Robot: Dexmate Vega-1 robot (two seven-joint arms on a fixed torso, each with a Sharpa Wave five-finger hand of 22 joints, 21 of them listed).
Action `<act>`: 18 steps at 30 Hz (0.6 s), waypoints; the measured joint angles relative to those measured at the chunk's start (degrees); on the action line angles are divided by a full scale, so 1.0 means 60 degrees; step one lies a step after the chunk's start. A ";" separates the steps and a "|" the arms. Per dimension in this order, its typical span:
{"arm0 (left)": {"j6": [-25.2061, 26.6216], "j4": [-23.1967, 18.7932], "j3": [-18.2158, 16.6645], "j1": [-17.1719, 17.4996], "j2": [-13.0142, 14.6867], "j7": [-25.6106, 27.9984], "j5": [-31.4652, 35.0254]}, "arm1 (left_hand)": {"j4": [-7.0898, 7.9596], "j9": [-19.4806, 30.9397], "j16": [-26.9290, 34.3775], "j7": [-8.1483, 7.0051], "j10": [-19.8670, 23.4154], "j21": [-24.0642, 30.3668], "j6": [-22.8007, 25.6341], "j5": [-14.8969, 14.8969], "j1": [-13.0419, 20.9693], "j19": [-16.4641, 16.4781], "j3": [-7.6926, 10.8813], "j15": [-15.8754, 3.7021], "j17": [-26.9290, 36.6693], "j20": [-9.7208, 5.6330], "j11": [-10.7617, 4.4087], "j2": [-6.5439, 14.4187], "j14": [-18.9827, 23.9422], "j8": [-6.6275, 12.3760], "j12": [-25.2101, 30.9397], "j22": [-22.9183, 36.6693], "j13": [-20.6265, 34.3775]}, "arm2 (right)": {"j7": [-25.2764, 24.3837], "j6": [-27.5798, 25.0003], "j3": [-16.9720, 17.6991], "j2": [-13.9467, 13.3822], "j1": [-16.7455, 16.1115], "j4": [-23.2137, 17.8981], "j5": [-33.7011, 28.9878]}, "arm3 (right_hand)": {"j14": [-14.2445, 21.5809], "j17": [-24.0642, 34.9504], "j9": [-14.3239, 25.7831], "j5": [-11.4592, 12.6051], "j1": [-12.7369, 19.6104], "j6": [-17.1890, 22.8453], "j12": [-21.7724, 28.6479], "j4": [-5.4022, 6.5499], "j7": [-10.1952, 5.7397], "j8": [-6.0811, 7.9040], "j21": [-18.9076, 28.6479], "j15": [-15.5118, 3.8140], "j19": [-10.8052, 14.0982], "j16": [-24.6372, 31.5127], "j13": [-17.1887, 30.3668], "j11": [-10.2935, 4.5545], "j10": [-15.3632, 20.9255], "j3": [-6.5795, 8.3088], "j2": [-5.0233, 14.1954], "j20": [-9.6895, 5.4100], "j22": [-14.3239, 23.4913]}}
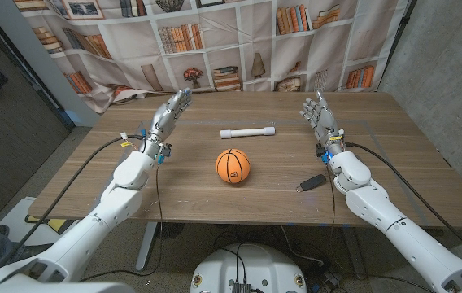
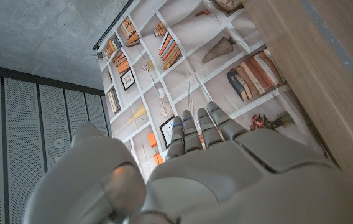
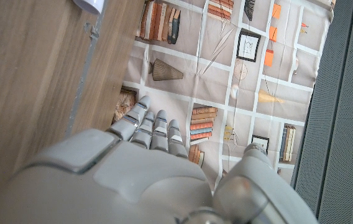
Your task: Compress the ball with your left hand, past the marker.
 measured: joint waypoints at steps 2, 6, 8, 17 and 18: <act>-0.0128 0.0048 0.0004 0.0005 -0.0026 0.0001 0.0048 | -0.0049 0.0000 0.0019 -0.0035 0.0147 0.0000 0.0135 -0.0007 0.0040 0.0124 -0.0005 -0.0033 0.0000 0.0016 -0.0008 0.0037 0.0155 0.0000 0.0000 0.0000 0.0003 | -0.0014 -0.0004 0.0000 0.0001 0.0000 -0.0006 -0.0011 | 0.0000 0.0000 0.0000 0.0000 0.0000 0.0000 0.0000 0.0000 0.0000 0.0000 0.0000 0.0000 0.0000 0.0000 0.0000 0.0000 0.0000 0.0000 0.0000 0.0000 0.0000; -0.0641 0.0268 0.0021 0.0000 -0.0169 -0.0013 0.0166 | -0.0194 0.0000 0.0073 -0.0089 0.0724 0.0148 0.0747 -0.0072 0.0351 0.0705 0.0011 -0.0132 0.0000 0.0091 -0.0029 0.0056 0.0759 0.0111 0.0103 -0.0001 0.0003 | -0.0071 -0.0030 0.0007 0.0003 -0.0007 -0.0064 -0.0021 | 0.0037 0.0000 -0.0001 0.0000 0.0000 0.0052 0.0000 0.0000 -0.0052 0.0000 0.0000 0.0037 0.0035 0.0000 0.0000 0.0000 0.0000 0.0000 0.0000 -0.0035 0.0000; -0.1012 0.0449 0.0030 -0.0036 -0.0305 -0.0028 0.0247 | -0.0249 -0.0001 0.0108 -0.0084 0.0936 0.0206 0.0975 -0.0072 0.0491 0.0890 0.0066 -0.0159 -0.0001 0.0103 -0.0034 0.0020 0.0944 0.0181 0.0140 -0.0001 0.0003 | -0.0110 -0.0053 0.0019 0.0000 -0.0040 -0.0130 -0.0027 | 0.0037 0.0000 0.0000 0.0000 0.0000 0.0051 0.0000 0.0000 -0.0051 0.0000 0.0000 0.0037 0.0052 0.0000 0.0000 0.0000 0.0000 0.0000 0.0000 -0.0051 0.0000; -0.2107 0.1014 0.0072 -0.0159 -0.0676 -0.0100 0.0480 | -0.0352 -0.0001 0.0107 -0.0020 0.1271 0.0227 0.1346 -0.0107 0.0692 0.1223 0.0090 -0.0198 -0.0001 0.0184 -0.0100 0.0073 0.1301 0.0181 0.0147 -0.0001 0.0002 | -0.0328 -0.0249 0.0081 -0.0113 -0.0188 -0.0430 -0.0094 | 0.0078 0.0000 -0.0001 0.0000 0.0000 0.0050 0.0000 -0.0027 -0.0051 0.0000 0.0000 -0.0006 0.0051 -0.0001 0.0000 0.0000 -0.0001 0.0027 0.0000 -0.0051 0.0000; -0.2170 0.1038 0.0073 -0.0163 -0.0695 -0.0100 0.0520 | -0.0352 -0.0001 0.0107 -0.0017 0.1349 0.0271 0.1420 -0.0107 0.0710 0.1280 0.0090 -0.0201 -0.0001 0.0186 -0.0085 0.0090 0.1366 0.0181 0.0147 -0.0001 0.0002 | -0.0343 -0.0268 0.0089 -0.0123 -0.0200 -0.0456 -0.0095 | 0.0077 0.0000 -0.0001 0.0000 0.0000 0.0050 0.0000 -0.0027 -0.0051 0.0000 0.0000 -0.0006 0.0052 -0.0001 0.0000 0.0000 -0.0001 0.0027 0.0000 -0.0051 -0.0001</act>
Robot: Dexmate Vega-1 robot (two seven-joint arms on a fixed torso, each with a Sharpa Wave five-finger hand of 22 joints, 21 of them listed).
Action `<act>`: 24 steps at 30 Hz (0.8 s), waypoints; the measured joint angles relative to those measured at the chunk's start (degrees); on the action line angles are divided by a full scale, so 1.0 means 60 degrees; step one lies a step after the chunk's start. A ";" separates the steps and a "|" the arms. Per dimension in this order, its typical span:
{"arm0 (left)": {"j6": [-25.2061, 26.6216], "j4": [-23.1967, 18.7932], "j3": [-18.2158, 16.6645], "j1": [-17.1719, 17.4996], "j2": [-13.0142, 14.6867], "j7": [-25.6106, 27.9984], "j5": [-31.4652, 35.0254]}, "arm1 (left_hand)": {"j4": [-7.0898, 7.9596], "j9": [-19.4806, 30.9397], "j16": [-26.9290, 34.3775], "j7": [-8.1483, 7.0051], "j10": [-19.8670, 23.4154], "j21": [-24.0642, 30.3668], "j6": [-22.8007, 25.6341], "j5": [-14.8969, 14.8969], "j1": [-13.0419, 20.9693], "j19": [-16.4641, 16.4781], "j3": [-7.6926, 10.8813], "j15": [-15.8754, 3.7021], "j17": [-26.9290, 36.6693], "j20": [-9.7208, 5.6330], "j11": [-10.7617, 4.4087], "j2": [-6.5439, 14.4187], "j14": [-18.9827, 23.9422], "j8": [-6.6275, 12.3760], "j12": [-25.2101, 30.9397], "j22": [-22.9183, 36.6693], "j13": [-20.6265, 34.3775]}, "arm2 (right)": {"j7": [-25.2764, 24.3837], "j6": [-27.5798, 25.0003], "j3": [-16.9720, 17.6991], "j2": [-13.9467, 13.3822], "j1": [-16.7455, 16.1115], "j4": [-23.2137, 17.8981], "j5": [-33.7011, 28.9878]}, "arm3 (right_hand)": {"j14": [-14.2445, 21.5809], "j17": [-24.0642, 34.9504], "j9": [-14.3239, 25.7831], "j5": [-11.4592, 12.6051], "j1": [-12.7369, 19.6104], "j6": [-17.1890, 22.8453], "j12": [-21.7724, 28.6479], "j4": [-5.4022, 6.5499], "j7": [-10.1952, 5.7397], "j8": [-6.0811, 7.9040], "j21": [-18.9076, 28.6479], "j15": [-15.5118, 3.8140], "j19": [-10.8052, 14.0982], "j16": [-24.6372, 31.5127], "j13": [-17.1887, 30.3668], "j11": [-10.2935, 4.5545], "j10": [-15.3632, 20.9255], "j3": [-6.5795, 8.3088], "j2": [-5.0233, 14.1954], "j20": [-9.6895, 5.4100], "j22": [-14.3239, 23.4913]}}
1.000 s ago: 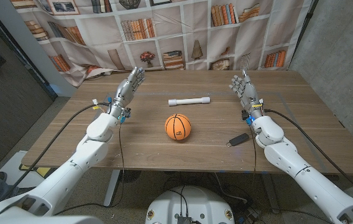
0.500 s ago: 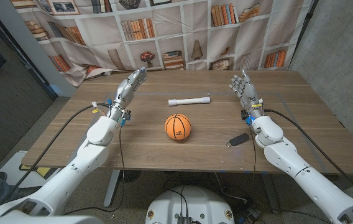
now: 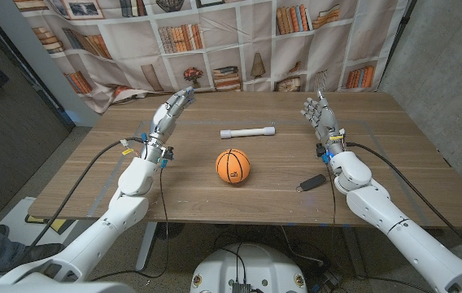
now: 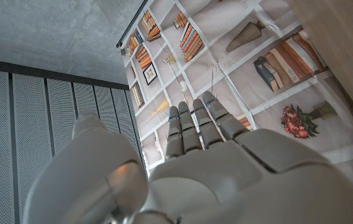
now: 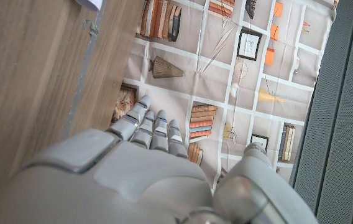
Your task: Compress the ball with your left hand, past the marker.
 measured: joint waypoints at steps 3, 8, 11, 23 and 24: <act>-0.0193 0.0050 0.0002 -0.0002 -0.0041 0.0029 0.0171 | -0.0081 0.0000 -0.0001 0.0016 0.0088 0.0017 0.0046 0.0000 0.0065 0.0125 0.0000 -0.0023 0.0000 0.0014 0.0012 -0.0061 0.0086 0.0000 0.0000 0.0000 0.0000 | -0.0040 -0.0035 0.0016 -0.0032 -0.0040 -0.0072 -0.0008 | 0.0000 0.0000 0.0000 0.0000 0.0000 0.0000 0.0000 0.0000 0.0000 0.0000 0.0000 0.0000 0.0000 0.0000 0.0000 0.0000 0.0000 0.0000 0.0000 0.0000 0.0000; -0.0343 -0.0008 -0.0067 0.0088 -0.0041 0.0290 0.0669 | -0.0078 0.0000 -0.0001 0.0015 0.0185 0.0017 0.0148 0.0000 0.0218 0.0223 -0.0002 -0.0088 0.0000 -0.0019 0.0018 -0.0085 0.0151 0.0000 0.0000 0.0000 -0.0001 | -0.0081 -0.0052 0.0034 -0.0054 -0.0084 -0.0155 -0.0034 | -0.0001 0.0000 0.0000 0.0000 0.0000 0.0000 0.0000 0.0000 0.0000 0.0000 0.0000 0.0000 -0.0001 0.0000 0.0000 0.0000 0.0000 0.0000 0.0000 0.0000 0.0000; -0.0365 -0.0210 -0.0191 0.0209 0.0033 0.0626 0.1281 | -0.0113 -0.0001 -0.0002 -0.0020 0.0185 0.0017 0.0183 0.0000 0.0232 0.0273 -0.0025 -0.0042 0.0000 0.0006 0.0018 -0.0071 0.0205 0.0000 0.0000 -0.0001 -0.0001 | -0.0095 -0.0052 0.0038 -0.0054 -0.0097 -0.0176 -0.0047 | -0.0001 0.0000 -0.0001 0.0000 0.0000 0.0000 0.0000 0.0000 0.0000 0.0000 0.0000 0.0000 -0.0001 0.0000 0.0000 0.0000 0.0000 0.0000 0.0000 0.0000 0.0000; -0.0072 -0.0921 -0.0487 0.0547 0.0330 0.1677 0.3224 | -0.0262 -0.0001 -0.0003 -0.0103 0.0412 0.0017 0.0473 0.0002 0.0520 0.0441 0.0025 -0.0139 0.0000 -0.0031 -0.0169 -0.0013 0.0407 0.0000 0.0000 -0.0001 -0.0001 | -0.0050 -0.0026 0.0013 -0.0006 -0.0031 -0.0148 -0.0070 | -0.0002 -0.0001 -0.0001 0.0000 0.0000 0.0036 0.0000 0.0001 0.0037 0.0000 0.0000 0.0000 -0.0001 -0.0001 0.0000 0.0000 0.0000 -0.0001 0.0000 0.0001 -0.0001; -0.0028 -0.0984 -0.0504 0.0567 0.0357 0.1793 0.3436 | -0.0290 -0.0001 -0.0003 -0.0103 0.0412 0.0017 0.0473 0.0002 0.0519 0.0441 0.0053 -0.0139 0.0000 -0.0031 -0.0169 -0.0016 0.0407 0.0000 0.0000 -0.0002 -0.0002 | -0.0043 -0.0026 0.0005 0.0001 -0.0019 -0.0139 -0.0070 | -0.0002 -0.0001 -0.0001 0.0000 0.0000 0.0036 0.0000 -0.0003 0.0037 0.0000 0.0000 0.0000 -0.0001 -0.0001 0.0000 0.0000 0.0000 -0.0004 0.0000 0.0001 -0.0001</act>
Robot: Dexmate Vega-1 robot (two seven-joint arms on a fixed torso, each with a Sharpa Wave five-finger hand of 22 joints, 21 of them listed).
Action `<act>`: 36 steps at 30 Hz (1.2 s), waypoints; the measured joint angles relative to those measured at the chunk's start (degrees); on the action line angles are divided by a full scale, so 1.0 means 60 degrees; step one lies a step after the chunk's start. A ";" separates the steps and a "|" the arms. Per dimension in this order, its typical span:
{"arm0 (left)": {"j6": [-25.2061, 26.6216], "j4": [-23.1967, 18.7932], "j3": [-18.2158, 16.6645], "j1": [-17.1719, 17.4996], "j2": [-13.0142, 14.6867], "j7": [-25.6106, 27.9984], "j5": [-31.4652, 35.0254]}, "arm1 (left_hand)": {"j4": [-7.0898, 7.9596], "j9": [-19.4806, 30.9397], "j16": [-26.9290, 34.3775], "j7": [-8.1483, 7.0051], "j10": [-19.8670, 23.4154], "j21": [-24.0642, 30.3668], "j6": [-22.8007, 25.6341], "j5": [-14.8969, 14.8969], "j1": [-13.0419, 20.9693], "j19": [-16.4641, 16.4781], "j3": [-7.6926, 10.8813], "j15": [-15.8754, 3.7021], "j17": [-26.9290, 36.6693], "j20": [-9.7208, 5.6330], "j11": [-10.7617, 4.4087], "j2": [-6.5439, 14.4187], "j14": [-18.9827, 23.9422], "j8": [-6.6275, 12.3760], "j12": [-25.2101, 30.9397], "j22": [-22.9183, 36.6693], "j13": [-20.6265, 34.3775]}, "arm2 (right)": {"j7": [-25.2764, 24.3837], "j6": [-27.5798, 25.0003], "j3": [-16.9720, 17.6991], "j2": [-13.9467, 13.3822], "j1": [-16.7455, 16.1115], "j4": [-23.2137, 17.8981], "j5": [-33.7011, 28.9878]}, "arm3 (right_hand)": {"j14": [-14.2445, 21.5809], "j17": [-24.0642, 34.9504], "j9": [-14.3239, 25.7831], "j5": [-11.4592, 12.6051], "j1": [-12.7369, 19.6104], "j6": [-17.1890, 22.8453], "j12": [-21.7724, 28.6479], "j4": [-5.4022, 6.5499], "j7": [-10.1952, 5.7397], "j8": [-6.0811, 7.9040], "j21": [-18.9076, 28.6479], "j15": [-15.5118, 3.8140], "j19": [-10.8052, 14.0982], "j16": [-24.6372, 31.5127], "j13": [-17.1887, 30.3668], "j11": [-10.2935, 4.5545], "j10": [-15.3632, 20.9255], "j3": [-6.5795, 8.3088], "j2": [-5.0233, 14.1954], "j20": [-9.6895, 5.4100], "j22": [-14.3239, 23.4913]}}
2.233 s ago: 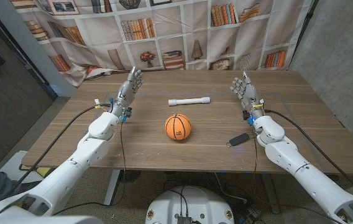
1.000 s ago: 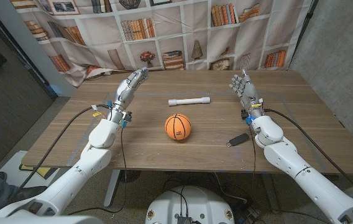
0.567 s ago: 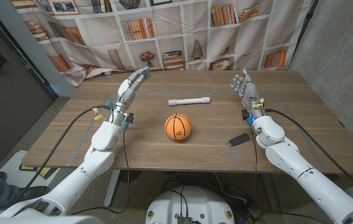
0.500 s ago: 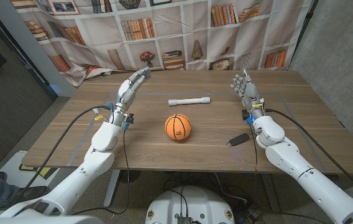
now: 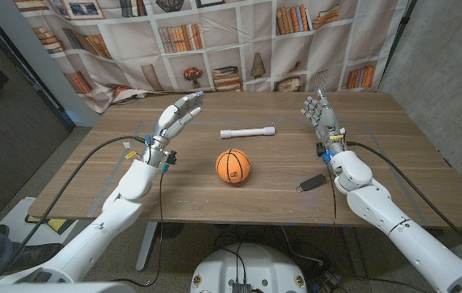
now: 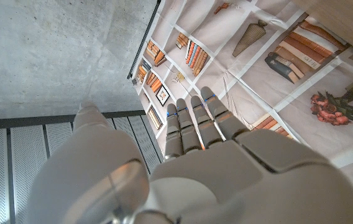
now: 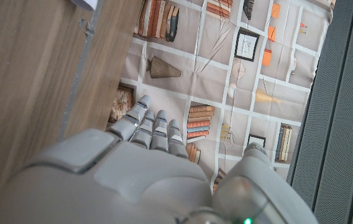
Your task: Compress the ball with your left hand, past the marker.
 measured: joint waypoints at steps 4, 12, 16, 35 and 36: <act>0.0160 -0.0200 -0.0022 0.0046 0.0101 0.0272 0.0567 | -0.0012 0.0000 0.0000 -0.0001 0.0099 0.0000 0.0102 0.0000 0.0151 0.0022 0.0012 0.0012 0.0000 -0.0022 0.0002 -0.0019 0.0090 0.0000 0.0000 0.0000 0.0000 | 0.0026 0.0000 -0.0014 0.0013 0.0032 0.0030 0.0000 | 0.0000 0.0000 0.0000 0.0000 0.0000 0.0000 0.0000 -0.0039 0.0000 0.0000 0.0000 0.0000 0.0000 0.0000 0.0000 0.0000 0.0000 -0.0039 0.0000 0.0000 0.0000; 0.0479 -0.0537 0.0089 0.0048 0.0341 0.0691 0.1506 | -0.0053 0.0000 -0.0001 -0.0037 0.0150 0.0000 0.0138 0.0038 0.0211 0.0120 0.0054 -0.0019 0.0000 -0.0017 -0.0048 0.0041 0.0122 0.0000 -0.0048 0.0000 -0.0001 | 0.0057 0.0010 -0.0018 0.0020 0.0047 0.0076 0.0028 | 0.0033 0.0000 -0.0001 0.0000 0.0000 -0.0001 0.0000 -0.0038 -0.0001 0.0000 0.0000 0.0034 0.0000 0.0000 0.0000 0.0000 0.0000 -0.0038 0.0000 0.0000 0.0000; 0.0668 -0.0791 0.0139 0.0071 0.0482 0.0930 0.1992 | -0.0091 0.0000 -0.0001 -0.0053 0.0150 0.0000 0.0153 0.0039 0.0248 0.0120 0.0092 -0.0019 0.0000 -0.0017 -0.0048 0.0079 0.0121 0.0000 -0.0048 0.0000 -0.0001 | 0.0094 0.0011 -0.0022 0.0019 0.0055 0.0099 0.0056 | 0.0033 0.0000 0.0000 0.0000 0.0000 -0.0001 0.0000 -0.0038 -0.0001 0.0000 0.0000 0.0034 0.0069 0.0000 0.0000 0.0000 0.0000 -0.0038 0.0000 0.0068 0.0000; 0.2020 -0.2433 0.0134 0.0608 0.1474 0.2094 0.4400 | -0.0187 0.0000 -0.0114 -0.0225 0.0192 -0.0027 0.0116 0.0038 0.0489 0.0118 0.0135 -0.0018 0.0048 -0.0018 -0.0247 0.0042 0.0120 -0.0059 -0.0163 -0.0001 -0.0001 | 0.0258 -0.0012 -0.0121 0.0018 0.0173 0.0182 0.0076 | 0.0065 -0.0001 -0.0001 0.0000 0.0050 -0.0002 0.0000 -0.0037 -0.0001 0.0000 -0.0054 0.0001 0.0121 0.0000 0.0000 0.0000 0.0000 -0.0038 0.0051 0.0015 0.0000; 0.2090 -0.2487 0.0134 0.0622 0.1504 0.2158 0.4523 | -0.0184 -0.0001 -0.0114 -0.0249 0.0180 -0.0051 0.0093 0.0038 0.0489 0.0117 0.0132 -0.0018 0.0048 -0.0016 -0.0259 0.0042 0.0120 -0.0091 -0.0219 -0.0001 -0.0002 | 0.0271 -0.0021 -0.0126 0.0018 0.0181 0.0182 0.0076 | 0.0065 0.0000 -0.0001 0.0000 0.0050 -0.0002 0.0000 -0.0037 -0.0001 0.0000 -0.0054 0.0001 0.0121 0.0000 -0.0001 0.0000 0.0000 -0.0038 0.0051 0.0015 0.0000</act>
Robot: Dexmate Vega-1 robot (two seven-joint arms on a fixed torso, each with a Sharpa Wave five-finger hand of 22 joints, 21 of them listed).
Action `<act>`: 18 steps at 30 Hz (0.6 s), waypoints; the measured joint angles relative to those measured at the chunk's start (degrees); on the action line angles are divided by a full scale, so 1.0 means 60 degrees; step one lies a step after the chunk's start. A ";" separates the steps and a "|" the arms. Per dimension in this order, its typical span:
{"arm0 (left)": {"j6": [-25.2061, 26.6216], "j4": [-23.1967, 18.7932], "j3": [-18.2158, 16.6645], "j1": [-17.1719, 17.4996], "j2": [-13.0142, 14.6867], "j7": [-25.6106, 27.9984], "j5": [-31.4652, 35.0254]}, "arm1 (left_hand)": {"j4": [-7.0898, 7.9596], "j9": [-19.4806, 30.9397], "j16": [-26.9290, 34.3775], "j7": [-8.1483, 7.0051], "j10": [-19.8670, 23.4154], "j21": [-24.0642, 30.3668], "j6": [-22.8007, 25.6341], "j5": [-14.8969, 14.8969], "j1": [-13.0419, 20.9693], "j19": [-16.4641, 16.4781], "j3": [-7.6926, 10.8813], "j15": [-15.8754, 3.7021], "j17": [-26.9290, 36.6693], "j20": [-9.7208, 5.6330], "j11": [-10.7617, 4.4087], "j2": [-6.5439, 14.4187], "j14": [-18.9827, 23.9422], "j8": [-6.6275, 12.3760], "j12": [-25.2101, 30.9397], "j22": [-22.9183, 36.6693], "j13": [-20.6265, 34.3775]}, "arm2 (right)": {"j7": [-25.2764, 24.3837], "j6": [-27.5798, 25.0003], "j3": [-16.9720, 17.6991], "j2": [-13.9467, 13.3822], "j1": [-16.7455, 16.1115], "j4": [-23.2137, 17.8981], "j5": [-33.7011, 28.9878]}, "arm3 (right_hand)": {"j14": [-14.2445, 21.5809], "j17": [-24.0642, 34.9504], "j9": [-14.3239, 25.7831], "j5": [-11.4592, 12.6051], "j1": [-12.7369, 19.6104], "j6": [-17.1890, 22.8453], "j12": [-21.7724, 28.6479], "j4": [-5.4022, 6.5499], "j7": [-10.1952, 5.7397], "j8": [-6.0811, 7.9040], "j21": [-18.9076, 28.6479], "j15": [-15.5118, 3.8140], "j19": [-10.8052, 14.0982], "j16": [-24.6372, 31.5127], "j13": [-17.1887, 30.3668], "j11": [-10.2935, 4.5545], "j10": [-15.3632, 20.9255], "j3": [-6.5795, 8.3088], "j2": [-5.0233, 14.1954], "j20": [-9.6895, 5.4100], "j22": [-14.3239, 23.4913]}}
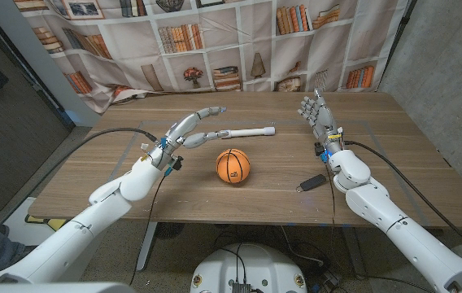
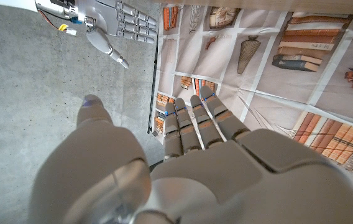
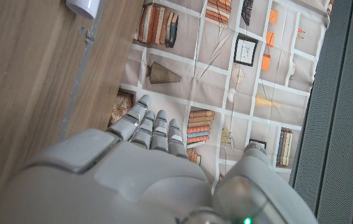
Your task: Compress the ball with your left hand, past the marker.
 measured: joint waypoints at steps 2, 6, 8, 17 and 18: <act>0.0168 -0.0185 0.0000 0.0045 0.0096 0.0144 0.0275 | -0.0005 0.0000 -0.0056 -0.0068 -0.0002 -0.0010 0.0013 0.0000 0.0025 -0.0042 -0.0005 0.0000 0.0000 0.0038 -0.0004 0.0025 0.0000 -0.0025 -0.0006 0.0000 0.0000 | 0.0011 -0.0014 -0.0014 0.0000 0.0013 0.0001 -0.0001 | 0.0000 0.0000 0.0000 0.0000 0.0000 0.0000 0.0000 0.0000 0.0000 0.0000 0.0000 0.0000 0.0000 0.0000 0.0000 0.0000 0.0000 0.0000 0.0000 0.0000 0.0000; 0.0545 -0.0582 0.0001 0.0133 0.0320 0.0359 0.0772 | -0.0026 0.0000 -0.0084 -0.0253 -0.0038 -0.0107 0.0021 0.0039 0.0060 -0.0230 -0.0027 0.0000 0.0000 0.0192 -0.0139 0.0061 0.0000 -0.0096 -0.0080 0.0031 0.0000 | 0.0022 -0.0032 -0.0026 0.0000 0.0022 0.0001 -0.0001 | 0.0000 0.0000 0.0000 0.0000 0.0000 0.0000 0.0000 0.0000 0.0000 0.0000 0.0000 0.0000 0.0000 0.0000 0.0000 0.0000 0.0000 0.0000 0.0000 0.0000 0.0000; 0.0688 -0.0741 0.0013 0.0165 0.0415 0.0414 0.0940 | -0.0026 0.0000 -0.0147 -0.0354 -0.0054 -0.0109 -0.0013 0.0039 0.0060 -0.0297 -0.0027 0.0006 -0.0001 0.0370 -0.0156 0.0060 -0.0011 -0.0114 -0.0148 0.0052 0.0000 | 0.0023 -0.0038 -0.0027 0.0000 0.0021 0.0001 -0.0001 | 0.0000 0.0000 0.0000 0.0000 0.0000 0.0000 0.0000 0.0000 0.0000 0.0000 0.0000 0.0000 -0.0001 0.0000 0.0000 0.0000 0.0000 0.0000 0.0000 0.0000 0.0000; 0.1449 -0.1530 0.0124 0.0303 0.0967 0.0595 0.1716 | 0.0021 0.0048 -0.0275 -0.0780 -0.0383 -0.0320 -0.0303 0.0039 0.0056 -0.0693 -0.0074 0.0018 0.0044 0.0988 -0.0092 0.0061 -0.0335 -0.0375 -0.0377 0.0052 0.0046 | 0.0041 -0.0075 -0.0024 -0.0026 0.0016 -0.0024 0.0035 | 0.0000 0.0000 0.0000 0.0000 0.0000 0.0000 0.0000 -0.0026 0.0000 0.0000 0.0000 0.0000 -0.0001 0.0000 0.0000 0.0000 0.0000 -0.0027 0.0000 0.0000 0.0000; 0.1544 -0.1631 0.0139 0.0320 0.1046 0.0597 0.1792 | 0.0030 0.0048 -0.0276 -0.0814 -0.0436 -0.0321 -0.0337 0.0039 0.0055 -0.0687 -0.0083 0.0029 0.0044 0.1064 -0.0049 0.0061 -0.0385 -0.0387 -0.0419 0.0052 0.0046 | 0.0042 -0.0077 -0.0024 -0.0030 0.0015 -0.0026 0.0039 | 0.0000 0.0000 0.0000 0.0000 0.0000 0.0000 0.0000 -0.0026 0.0000 0.0000 0.0000 0.0000 -0.0001 0.0000 0.0000 0.0000 0.0000 -0.0026 0.0000 0.0000 0.0000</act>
